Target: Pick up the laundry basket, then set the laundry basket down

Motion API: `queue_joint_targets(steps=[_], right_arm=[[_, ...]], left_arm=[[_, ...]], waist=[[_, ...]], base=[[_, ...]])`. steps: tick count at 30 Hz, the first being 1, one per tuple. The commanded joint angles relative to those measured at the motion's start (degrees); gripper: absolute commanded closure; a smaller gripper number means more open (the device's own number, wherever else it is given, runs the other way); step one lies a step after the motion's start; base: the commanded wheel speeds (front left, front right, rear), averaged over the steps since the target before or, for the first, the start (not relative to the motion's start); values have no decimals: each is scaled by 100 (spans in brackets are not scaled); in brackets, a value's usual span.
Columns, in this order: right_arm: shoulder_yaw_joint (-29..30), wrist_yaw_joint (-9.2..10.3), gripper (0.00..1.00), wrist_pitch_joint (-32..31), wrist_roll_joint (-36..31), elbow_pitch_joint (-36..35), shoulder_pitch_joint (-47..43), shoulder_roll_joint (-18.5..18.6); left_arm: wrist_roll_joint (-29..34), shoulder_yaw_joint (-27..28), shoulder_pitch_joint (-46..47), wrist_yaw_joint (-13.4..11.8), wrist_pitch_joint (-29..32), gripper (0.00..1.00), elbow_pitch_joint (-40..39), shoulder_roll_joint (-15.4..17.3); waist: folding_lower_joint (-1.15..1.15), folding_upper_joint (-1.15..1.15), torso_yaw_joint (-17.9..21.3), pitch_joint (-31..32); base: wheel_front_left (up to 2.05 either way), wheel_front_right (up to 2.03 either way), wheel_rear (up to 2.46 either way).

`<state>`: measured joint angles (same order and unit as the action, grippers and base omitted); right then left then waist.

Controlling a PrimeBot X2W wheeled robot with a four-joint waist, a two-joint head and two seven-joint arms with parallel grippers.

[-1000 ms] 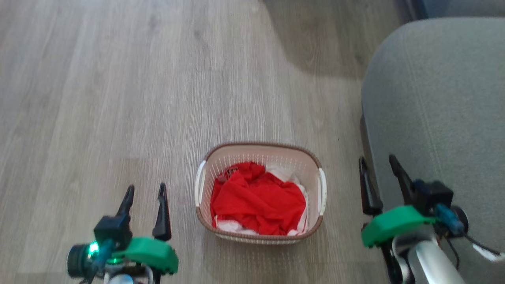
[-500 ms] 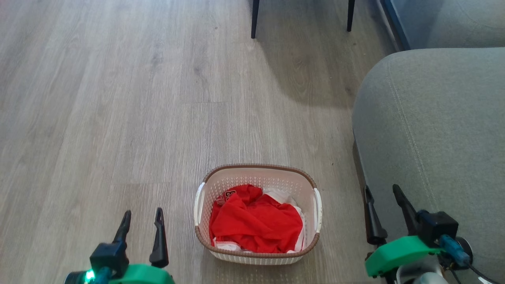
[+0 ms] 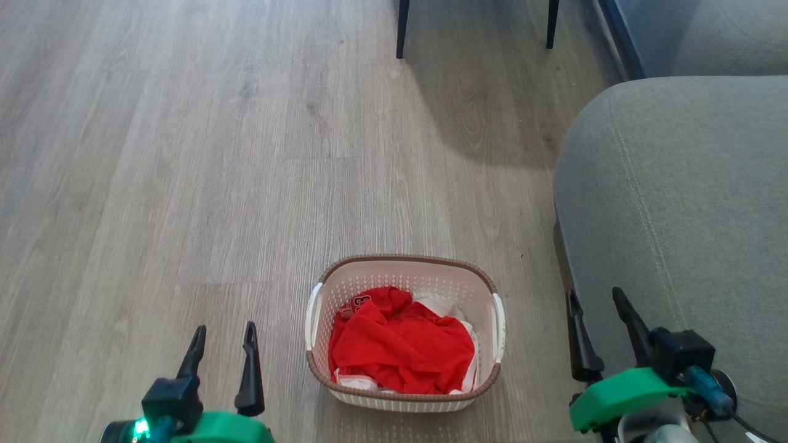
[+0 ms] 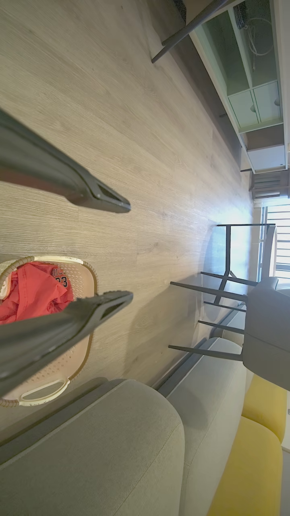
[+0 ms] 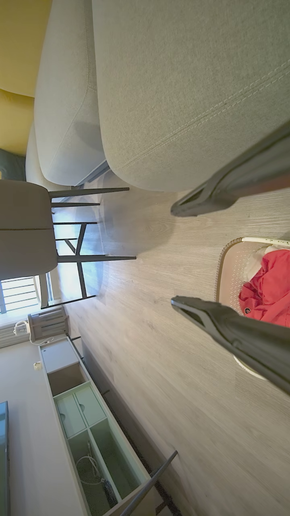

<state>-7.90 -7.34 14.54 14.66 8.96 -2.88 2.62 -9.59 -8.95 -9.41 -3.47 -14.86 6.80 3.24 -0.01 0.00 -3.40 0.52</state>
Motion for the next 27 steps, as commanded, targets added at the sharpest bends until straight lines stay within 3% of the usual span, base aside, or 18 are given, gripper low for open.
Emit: queue_joint_targets(steps=[1,7,8,12,27], right_arm=[[-103,-14,0,46,2,-158,164,26],[-74,-14,0,46,-14,-154,183,26],[35,0,100,1,0,24,3,-2],[18,0,100,-9,2,411,-63,-15],[102,-2,100,-183,931,411,38,43]], left_arm=[[48,139,224,31,-14,0,-150,-21],[159,135,260,17,-14,0,-181,-15],[109,-2,2,-3,-1,100,14,-1],[99,0,-69,-3,4,100,396,-2],[-892,105,104,115,187,100,423,43]], waist=[[1,0,-4,-8],[1,0,-6,-53],[1,0,-6,-54],[1,0,-5,-56],[1,0,33,-58]], base=[[0,0,0],[0,0,0],[0,0,0],[0,0,0],[0,0,0]])
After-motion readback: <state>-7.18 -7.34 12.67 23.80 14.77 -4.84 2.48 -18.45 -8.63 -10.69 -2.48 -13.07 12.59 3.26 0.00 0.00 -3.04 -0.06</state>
